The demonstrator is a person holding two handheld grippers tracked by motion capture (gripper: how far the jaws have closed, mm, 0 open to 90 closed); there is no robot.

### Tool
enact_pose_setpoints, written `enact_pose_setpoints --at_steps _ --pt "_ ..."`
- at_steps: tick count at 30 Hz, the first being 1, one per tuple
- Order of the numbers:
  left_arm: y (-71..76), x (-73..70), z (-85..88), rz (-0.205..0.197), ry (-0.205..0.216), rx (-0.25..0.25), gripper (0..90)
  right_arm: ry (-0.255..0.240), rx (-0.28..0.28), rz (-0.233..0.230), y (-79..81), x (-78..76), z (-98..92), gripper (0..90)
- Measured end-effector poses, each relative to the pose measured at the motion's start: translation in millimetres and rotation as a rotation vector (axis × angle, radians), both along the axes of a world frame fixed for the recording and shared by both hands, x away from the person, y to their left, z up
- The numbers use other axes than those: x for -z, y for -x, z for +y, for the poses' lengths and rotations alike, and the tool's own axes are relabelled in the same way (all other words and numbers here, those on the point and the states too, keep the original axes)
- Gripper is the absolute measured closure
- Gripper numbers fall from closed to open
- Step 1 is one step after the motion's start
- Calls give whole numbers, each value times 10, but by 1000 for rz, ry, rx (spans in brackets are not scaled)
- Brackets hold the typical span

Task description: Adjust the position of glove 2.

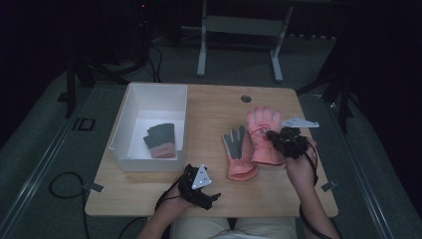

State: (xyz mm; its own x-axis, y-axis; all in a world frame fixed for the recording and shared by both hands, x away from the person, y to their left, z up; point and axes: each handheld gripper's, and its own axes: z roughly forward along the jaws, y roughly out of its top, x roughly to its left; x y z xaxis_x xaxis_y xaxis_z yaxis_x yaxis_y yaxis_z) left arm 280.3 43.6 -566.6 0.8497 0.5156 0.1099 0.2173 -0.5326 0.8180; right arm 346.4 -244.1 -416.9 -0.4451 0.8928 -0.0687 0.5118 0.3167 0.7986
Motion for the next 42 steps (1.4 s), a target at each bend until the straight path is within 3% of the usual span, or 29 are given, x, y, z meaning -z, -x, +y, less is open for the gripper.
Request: enact_pose_setpoints --at_steps 9,12,20,23,30,33,39,42 --pt "2 6 -2 7 -7 2 29 -15 -44 50 -7 161 386 887" --pt "7 1 -4 4 -5 2 29 8 -40 64 -22 271 506 887" --pt "6 0 2 12 -4 0 29 34 -21 102 -78 499 545 887" --pt "6 3 -8 15 -7 2 29 40 -27 140 -135 692 574 884" --pt "-1 10 -22 30 -8 5 29 31 -30 163 -206 835 588 861" --pt "1 -9 -16 35 17 6 29 23 -34 163 -218 869 587 837" --pt "-11 -2 -6 51 13 -2 29 1 -40 162 -228 825 557 758" --pt "-25 -20 -3 85 43 3 29 -1 -47 155 -216 791 550 711"
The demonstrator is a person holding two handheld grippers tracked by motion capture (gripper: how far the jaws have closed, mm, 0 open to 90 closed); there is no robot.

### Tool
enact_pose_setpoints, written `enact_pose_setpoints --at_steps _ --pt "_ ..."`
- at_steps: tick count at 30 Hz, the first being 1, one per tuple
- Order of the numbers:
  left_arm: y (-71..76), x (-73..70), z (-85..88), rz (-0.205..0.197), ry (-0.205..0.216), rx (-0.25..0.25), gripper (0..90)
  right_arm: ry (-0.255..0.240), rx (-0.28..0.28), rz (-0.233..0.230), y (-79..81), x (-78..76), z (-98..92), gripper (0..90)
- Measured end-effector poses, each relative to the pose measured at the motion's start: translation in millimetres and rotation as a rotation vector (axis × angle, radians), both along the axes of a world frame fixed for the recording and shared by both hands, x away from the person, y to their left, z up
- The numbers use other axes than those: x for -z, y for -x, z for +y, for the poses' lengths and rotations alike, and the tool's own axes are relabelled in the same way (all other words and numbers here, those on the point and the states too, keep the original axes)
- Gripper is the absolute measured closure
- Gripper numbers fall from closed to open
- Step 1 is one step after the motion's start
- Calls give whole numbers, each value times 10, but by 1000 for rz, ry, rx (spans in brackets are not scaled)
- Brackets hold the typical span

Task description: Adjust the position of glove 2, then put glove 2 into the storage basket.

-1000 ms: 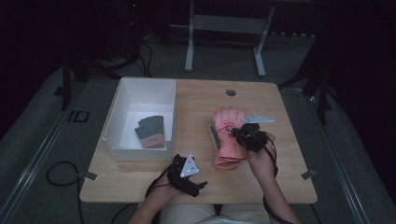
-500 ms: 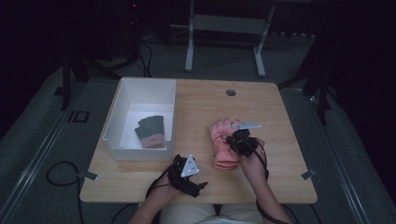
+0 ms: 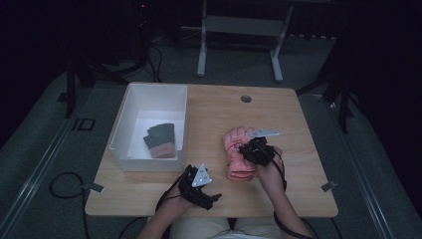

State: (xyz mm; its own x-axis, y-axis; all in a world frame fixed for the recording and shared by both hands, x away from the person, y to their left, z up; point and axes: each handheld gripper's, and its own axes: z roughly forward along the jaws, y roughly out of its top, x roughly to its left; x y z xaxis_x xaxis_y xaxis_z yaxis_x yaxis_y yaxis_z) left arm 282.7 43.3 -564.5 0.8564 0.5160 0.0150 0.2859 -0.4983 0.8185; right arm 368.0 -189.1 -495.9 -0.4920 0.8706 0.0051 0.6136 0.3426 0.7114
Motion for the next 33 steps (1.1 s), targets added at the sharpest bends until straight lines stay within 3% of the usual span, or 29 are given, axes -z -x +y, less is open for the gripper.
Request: enact_pose_setpoints --at_steps 1,4,7,8,14,17,18,20,23,24,26,28,29,33 --pt "-20 -44 11 27 49 -3 29 -12 -15 -7 22 -64 -21 631" --pt "-31 -112 11 14 55 -5 30 -16 -24 -34 54 -158 -64 578" --pt "-51 -129 5 5 59 3 30 -31 -29 -44 67 -206 -100 558" --pt "-73 -138 -7 9 59 16 32 -27 -40 -85 115 -307 -211 570" --pt "-82 -271 -69 -5 45 44 42 -11 -68 -105 146 -383 -421 609" --pt "-130 -389 -113 -18 34 22 54 -8 -87 -126 148 -410 -524 629" --pt "-184 -467 -147 -32 22 -18 54 -2 -98 -136 141 -415 -573 640" --pt "-240 -550 -179 -41 29 -48 73 5 -99 -142 124 -413 -610 660" --pt "-299 -630 -216 -47 41 -55 110 3 -99 -141 92 -403 -628 671" --pt "-381 -700 -277 -43 24 -75 125 -5 -99 -137 52 -395 -630 692" --pt "-422 -730 -306 -40 27 -77 153 -33 -103 -134 17 -396 -600 711" --pt "-567 -816 -396 -42 4 -96 197 -36 -111 -133 -32 -388 -531 712" --pt "-567 -816 -396 -42 4 -96 229 -36 -111 -133 -32 -388 -531 712" --pt "-820 -912 -480 -38 -7 -146 300 -32 -116 -132 -167 -342 -355 650"
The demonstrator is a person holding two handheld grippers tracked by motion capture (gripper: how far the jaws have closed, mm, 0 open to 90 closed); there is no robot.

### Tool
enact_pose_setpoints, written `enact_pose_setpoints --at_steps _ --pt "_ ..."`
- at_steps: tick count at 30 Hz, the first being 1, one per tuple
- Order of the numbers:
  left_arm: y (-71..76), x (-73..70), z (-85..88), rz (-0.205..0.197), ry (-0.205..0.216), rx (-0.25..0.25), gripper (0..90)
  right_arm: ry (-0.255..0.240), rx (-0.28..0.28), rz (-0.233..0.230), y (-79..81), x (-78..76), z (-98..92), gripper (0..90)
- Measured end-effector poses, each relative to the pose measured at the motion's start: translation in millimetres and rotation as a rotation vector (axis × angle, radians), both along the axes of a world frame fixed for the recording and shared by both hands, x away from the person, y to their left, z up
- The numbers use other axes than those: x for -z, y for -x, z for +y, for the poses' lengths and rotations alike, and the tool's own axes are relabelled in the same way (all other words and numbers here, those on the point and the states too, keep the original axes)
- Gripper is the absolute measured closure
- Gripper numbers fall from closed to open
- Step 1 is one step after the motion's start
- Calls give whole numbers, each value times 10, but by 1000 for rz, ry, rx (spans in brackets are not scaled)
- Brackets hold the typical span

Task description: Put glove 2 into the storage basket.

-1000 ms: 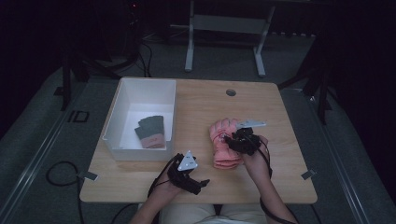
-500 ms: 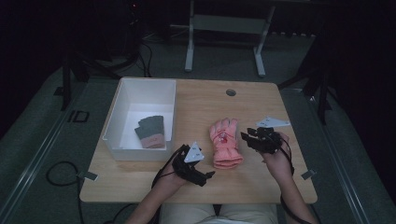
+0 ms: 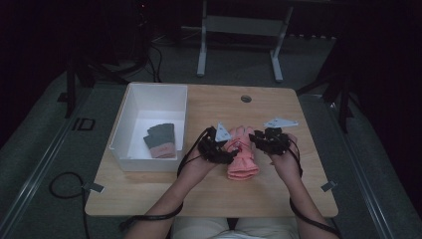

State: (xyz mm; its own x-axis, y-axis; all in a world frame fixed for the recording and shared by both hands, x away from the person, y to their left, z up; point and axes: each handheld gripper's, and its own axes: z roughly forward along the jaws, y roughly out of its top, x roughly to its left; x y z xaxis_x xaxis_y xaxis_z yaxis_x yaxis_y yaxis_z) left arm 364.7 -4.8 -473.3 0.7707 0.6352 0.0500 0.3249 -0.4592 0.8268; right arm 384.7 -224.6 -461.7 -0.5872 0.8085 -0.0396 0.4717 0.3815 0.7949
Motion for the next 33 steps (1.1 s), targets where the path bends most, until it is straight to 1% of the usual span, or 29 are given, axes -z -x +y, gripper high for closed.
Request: enact_pose_setpoints --at_steps 2,3,4,5,6,7,8,9,10,11,12,13,14,15,16,17,18,19,20,21,22,23,24,25,26,27,30,32,33 --pt "-51 7 -9 16 7 -13 299 -6 9 0 -20 17 19 627" --pt "-138 44 -20 44 10 -38 299 -3 16 12 -51 64 44 580" --pt "-179 79 -35 64 8 -43 300 0 27 24 -64 93 54 575" --pt "-179 79 -35 64 8 -43 296 0 27 24 -64 93 54 575" --pt "-254 160 -69 113 -27 -57 279 10 31 44 -79 158 50 558" --pt "-276 202 -87 128 -47 -64 277 20 32 57 -82 197 41 553" --pt "-276 202 -87 128 -47 -64 275 30 30 77 -84 241 29 545" --pt "-298 245 -98 150 -58 -71 270 39 24 96 -84 285 11 539" --pt "-334 336 -107 202 -60 -79 267 48 21 108 -82 327 -7 532" --pt "-334 336 -107 202 -60 -79 267 56 21 124 -83 365 -26 530" --pt "-382 431 -117 264 -60 -77 267 62 22 139 -89 398 -44 520" --pt "-405 467 -115 284 -65 -69 267 64 19 149 -94 427 -59 510" --pt "-405 467 -115 284 -65 -69 267 64 19 149 -94 427 -59 510" --pt "-415 491 -118 294 -59 -70 271 79 10 177 -103 490 -72 490" --pt "-446 532 -117 322 -42 -62 277 80 8 189 -107 522 -74 489" --pt "-446 532 -117 322 -42 -62 282 80 8 189 -107 522 -74 489" --pt "-469 554 -113 341 -34 -63 282 63 4 200 -120 547 -95 497" --pt "-519 609 -120 377 -26 -58 285 57 -3 211 -130 553 -97 519" --pt "-519 609 -120 377 -26 -58 287 58 -10 219 -145 562 -94 533" --pt "-569 666 -135 405 -20 -56 287 59 -13 229 -158 572 -83 558" --pt "-569 666 -135 405 -20 -56 287 63 -19 233 -168 582 -67 582" --pt "-595 696 -136 425 -9 -57 287 63 -19 233 -168 582 -67 582" --pt "-635 754 -135 465 34 -45 300 70 -23 233 -176 595 -44 634" --pt "-653 774 -127 486 55 -26 335 67 -21 238 -177 601 -38 657" --pt "-653 774 -127 486 55 -26 400 67 -21 238 -177 601 -38 657" --pt "-657 770 -127 496 75 8 461 64 -20 234 -171 608 -30 704" --pt "-652 740 -122 497 76 27 675 67 -20 215 -142 598 6 743" --pt "-650 706 -114 496 69 40 747 61 -22 205 -132 592 12 749" --pt "-645 666 -116 498 68 48 764 36 -26 200 -128 579 -7 757"
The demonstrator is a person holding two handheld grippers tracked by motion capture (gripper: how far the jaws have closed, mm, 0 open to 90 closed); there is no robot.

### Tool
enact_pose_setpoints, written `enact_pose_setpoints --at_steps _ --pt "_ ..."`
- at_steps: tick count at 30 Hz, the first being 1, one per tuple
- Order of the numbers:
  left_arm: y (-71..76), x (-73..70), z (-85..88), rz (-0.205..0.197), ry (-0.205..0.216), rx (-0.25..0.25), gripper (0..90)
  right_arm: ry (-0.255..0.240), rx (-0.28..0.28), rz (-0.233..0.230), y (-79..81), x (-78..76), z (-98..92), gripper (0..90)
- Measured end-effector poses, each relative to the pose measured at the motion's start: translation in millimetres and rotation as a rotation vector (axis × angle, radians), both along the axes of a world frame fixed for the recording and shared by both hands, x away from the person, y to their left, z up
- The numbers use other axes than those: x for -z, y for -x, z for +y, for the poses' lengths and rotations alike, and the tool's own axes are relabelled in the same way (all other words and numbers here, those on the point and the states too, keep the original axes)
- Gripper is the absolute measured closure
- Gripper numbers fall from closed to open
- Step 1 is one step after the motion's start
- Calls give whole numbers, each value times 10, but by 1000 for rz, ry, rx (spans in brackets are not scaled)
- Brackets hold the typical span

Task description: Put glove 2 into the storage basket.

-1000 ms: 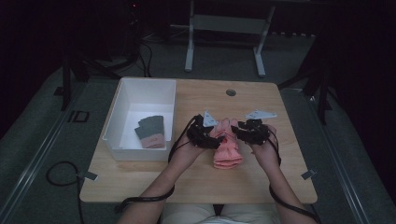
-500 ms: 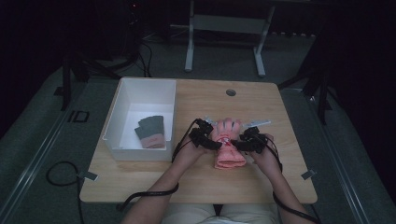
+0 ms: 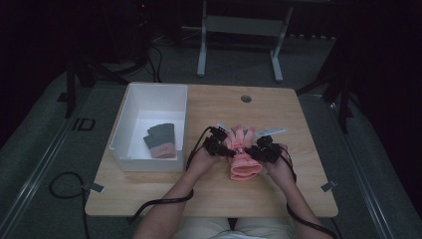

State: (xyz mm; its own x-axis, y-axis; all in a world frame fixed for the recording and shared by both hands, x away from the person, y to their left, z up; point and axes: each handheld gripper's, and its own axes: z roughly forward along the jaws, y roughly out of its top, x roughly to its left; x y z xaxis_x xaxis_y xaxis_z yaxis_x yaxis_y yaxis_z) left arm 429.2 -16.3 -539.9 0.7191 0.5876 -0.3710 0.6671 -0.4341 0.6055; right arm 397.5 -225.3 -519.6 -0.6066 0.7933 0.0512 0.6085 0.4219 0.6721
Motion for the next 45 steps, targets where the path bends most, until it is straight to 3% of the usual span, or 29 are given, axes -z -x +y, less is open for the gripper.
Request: enact_pose_setpoints --at_steps 7,12,13,14,18,34,38,45 --pt "21 -162 -6 -18 4 42 793 -49 11 -11 44 -133 -52 771" --pt "87 -429 -2 -78 -13 68 797 -84 10 -38 93 -285 -70 773" --pt "87 -429 -2 -78 -13 68 797 -84 10 -38 93 -285 -70 773" --pt "107 -525 0 -98 -23 76 797 -82 2 -55 114 -357 -65 773" --pt "130 -701 24 -117 -26 90 797 -99 -5 -78 147 -501 -67 773" --pt "192 -1342 157 -198 -40 103 798 -150 -25 -162 220 -1043 2 774" --pt "193 -1575 264 -222 -56 94 798 -164 -37 -196 205 -1230 92 773" --pt "204 -1815 438 -256 -83 82 798 -174 -63 -229 174 -1443 260 773"
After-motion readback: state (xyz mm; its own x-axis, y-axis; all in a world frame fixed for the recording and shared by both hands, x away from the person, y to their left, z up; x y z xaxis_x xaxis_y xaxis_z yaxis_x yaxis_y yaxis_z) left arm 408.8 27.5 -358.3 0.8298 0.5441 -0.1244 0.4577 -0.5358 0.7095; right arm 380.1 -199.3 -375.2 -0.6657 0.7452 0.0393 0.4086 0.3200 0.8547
